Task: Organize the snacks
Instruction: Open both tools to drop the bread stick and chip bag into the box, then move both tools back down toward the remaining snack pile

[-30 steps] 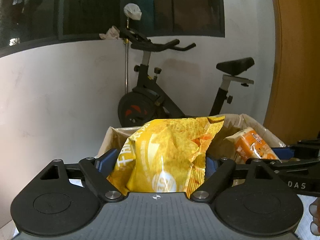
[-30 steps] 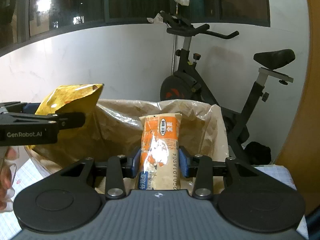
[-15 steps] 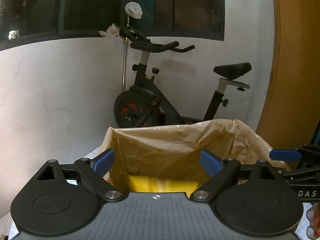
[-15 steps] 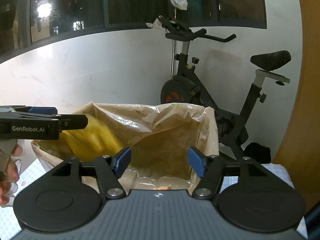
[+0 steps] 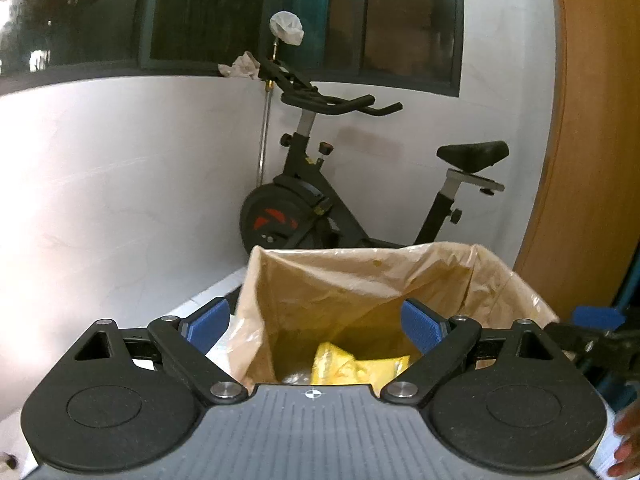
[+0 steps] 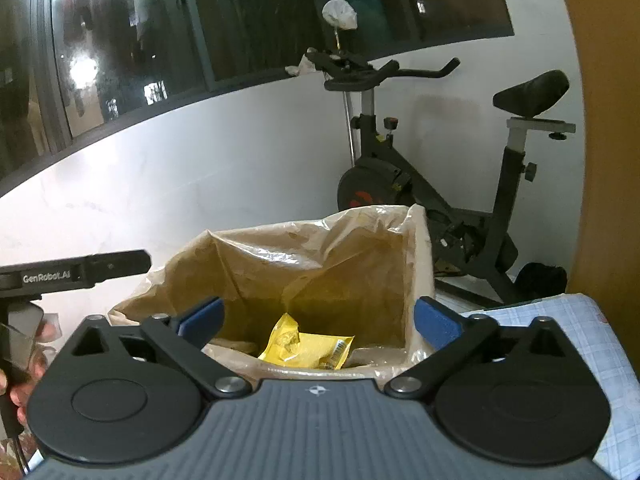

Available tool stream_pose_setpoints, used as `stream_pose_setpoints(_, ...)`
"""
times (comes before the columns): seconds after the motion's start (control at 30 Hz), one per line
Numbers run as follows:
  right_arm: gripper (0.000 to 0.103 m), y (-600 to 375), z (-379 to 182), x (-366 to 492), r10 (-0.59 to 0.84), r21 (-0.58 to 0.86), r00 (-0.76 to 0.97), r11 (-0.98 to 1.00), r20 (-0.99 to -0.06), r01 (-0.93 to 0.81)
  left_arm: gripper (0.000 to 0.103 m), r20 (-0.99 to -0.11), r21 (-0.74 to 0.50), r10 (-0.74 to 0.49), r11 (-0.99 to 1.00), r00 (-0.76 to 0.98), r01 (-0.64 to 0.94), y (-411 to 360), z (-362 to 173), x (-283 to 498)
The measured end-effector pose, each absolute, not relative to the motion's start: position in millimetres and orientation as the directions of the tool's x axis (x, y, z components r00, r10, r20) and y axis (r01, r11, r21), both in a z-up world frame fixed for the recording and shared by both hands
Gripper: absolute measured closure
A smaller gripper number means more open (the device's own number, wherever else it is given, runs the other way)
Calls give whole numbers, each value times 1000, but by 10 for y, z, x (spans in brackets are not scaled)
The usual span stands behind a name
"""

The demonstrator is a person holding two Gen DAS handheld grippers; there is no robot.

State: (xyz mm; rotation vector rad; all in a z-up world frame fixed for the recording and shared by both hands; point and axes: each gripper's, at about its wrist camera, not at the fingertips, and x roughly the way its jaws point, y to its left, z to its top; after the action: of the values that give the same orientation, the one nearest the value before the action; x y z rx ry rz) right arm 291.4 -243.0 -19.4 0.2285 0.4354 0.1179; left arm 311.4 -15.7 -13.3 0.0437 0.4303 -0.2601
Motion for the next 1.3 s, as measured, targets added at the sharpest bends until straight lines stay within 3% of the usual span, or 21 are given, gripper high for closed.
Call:
stream_pose_setpoints(0.1, 0, -2388, -195, 2799, 136, 213, 919, 975, -370, -59, 9, -405, 33, -230, 964, 885, 265, -136, -144, 2982)
stream_pose_setpoints(0.2, 0, -2334, -210, 2709, 134, 193, 920, 979, -368, -66, 10, -392, -11, -284, 952, 875, 304, -48, -164, 2868)
stream_pose_setpoints(0.5, 0, -2355, -285, 2395, 225, 296, 920, 947, -320, -129, 10, -393, -28, -276, 957, 877, 289, 112, -307, 2551)
stream_pose_setpoints(1.0, 0, -2183, -717, 1883, 174, 207, 894, 974, -413, -94, 10, -494, -128, -331, 942, 804, 309, 269, -900, 1992)
stream_pose_setpoints(1.3, 2, -2032, -1082, 1597, 233, 233, 836, 964, -496, -130, 10, -554, -95, -329, 938, 765, 334, 175, -1210, 1682)
